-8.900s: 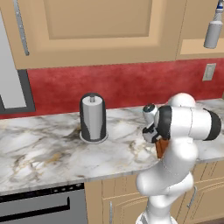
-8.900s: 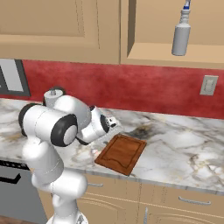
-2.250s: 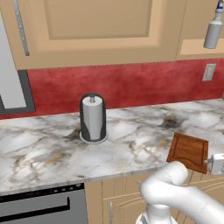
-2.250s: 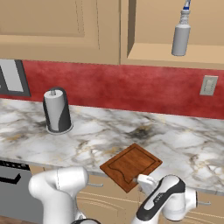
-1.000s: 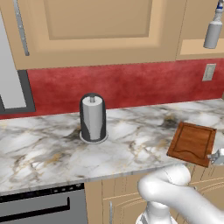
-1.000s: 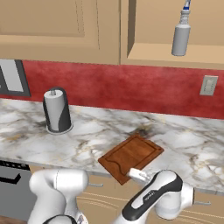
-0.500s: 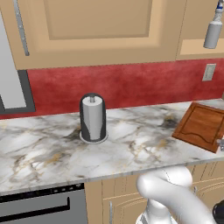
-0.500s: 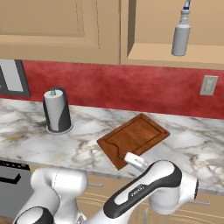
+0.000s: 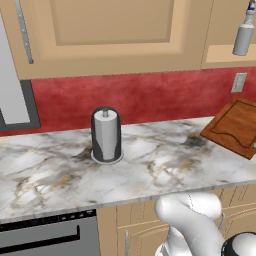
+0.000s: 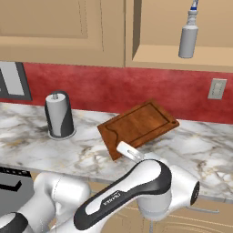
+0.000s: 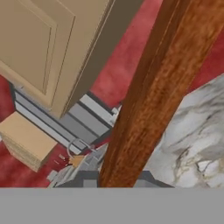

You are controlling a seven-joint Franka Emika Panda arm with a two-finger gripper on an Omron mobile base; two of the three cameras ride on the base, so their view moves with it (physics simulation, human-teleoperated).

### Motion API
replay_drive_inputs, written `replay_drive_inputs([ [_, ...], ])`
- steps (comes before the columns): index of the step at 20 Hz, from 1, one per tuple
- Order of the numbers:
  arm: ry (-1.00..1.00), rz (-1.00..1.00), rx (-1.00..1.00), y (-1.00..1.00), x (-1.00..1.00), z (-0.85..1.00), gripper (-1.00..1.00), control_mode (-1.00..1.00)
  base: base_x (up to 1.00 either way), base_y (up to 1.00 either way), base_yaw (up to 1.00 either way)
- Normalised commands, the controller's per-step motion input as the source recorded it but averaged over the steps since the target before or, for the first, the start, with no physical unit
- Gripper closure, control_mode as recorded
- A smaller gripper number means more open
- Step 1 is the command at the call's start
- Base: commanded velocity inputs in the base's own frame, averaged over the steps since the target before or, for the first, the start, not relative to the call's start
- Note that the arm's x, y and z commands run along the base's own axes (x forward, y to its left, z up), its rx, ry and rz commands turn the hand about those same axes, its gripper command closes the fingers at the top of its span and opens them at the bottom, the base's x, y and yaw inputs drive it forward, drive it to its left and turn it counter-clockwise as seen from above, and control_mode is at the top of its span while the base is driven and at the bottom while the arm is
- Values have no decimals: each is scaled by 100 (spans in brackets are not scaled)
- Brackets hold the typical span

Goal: Move the cutting board and knife to the sink. Then move spray from the cabinet to the counter.

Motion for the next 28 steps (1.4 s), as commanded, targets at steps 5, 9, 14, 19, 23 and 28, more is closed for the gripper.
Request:
replay_drive_inputs([
  [5,2,4,0,15,-24,-1,100,-100,0,0,0],
  [9,8,20,0,83,-70,-6,100,-100,0,0,0],
  [14,7,22,0,95,-28,2,100,-100,0,0,0],
  [19,3,0,4,19,7,39,100,-100,0,0,0],
  [23,-1,-19,12,-1,0,47,100,-100,0,0,0],
  [28,0,-4,4,-1,-1,7,100,-100,0,0,0],
])
